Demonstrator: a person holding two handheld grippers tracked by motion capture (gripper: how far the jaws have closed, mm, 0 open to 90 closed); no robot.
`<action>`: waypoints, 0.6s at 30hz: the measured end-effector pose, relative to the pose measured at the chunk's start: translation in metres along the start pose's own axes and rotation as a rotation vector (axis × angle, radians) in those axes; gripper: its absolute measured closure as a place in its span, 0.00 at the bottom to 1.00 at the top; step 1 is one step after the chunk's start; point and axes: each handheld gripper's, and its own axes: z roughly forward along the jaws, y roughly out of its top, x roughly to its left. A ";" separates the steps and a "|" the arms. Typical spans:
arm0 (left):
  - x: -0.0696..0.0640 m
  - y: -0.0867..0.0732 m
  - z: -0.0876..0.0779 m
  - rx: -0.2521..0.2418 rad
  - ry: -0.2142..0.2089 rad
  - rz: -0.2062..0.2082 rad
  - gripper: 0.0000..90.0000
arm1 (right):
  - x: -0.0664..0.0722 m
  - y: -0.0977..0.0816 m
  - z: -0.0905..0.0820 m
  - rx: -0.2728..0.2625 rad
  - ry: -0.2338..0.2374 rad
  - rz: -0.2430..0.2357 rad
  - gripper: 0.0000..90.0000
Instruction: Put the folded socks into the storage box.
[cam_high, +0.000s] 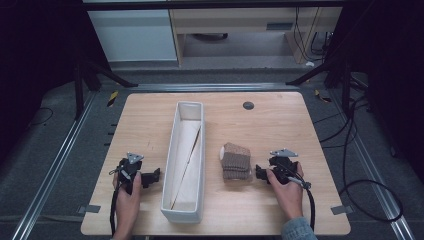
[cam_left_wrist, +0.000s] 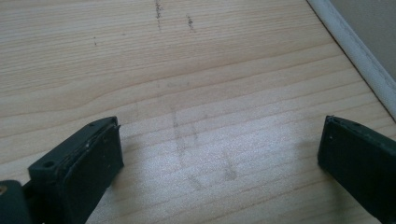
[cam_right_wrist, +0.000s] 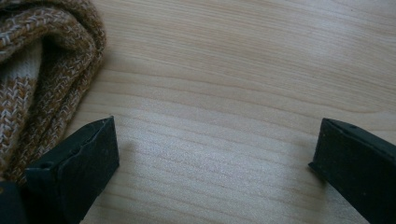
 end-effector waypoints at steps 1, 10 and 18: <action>0.000 0.000 0.000 0.000 0.000 0.000 0.00 | 0.000 0.000 0.000 0.000 0.001 -0.001 0.01; 0.000 0.000 0.000 0.000 -0.001 0.001 0.00 | -0.001 -0.002 -0.003 0.000 0.024 -0.016 0.02; 0.001 0.000 0.000 0.001 -0.005 0.006 0.00 | 0.006 0.010 -0.046 -0.020 0.079 -0.137 0.07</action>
